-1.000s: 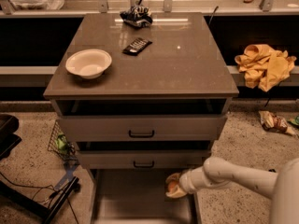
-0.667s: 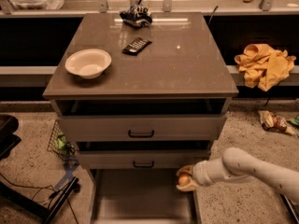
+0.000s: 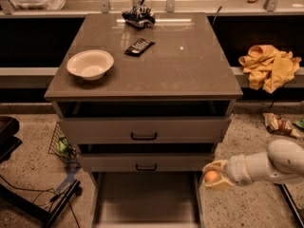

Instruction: Pick orange from bottom drawer and place on counter

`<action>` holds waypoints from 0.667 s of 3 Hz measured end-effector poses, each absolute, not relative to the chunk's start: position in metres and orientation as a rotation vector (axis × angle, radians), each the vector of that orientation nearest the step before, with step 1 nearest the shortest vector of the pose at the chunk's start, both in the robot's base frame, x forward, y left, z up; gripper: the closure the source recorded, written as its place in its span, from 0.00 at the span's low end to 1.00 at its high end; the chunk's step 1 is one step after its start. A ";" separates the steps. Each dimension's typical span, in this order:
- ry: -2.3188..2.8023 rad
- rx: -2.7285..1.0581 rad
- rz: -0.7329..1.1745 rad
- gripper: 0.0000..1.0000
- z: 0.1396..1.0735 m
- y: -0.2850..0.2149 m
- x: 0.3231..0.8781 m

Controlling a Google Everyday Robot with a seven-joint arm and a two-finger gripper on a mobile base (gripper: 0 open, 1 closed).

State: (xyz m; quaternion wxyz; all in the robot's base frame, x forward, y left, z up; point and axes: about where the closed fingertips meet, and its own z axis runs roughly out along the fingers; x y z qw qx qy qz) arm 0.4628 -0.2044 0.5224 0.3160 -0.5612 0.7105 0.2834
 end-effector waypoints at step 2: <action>1.861 -1.392 0.699 1.00 0.555 -0.228 0.440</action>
Offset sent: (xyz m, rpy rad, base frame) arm -0.0169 -0.0151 0.0281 0.0248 -0.0356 -0.0476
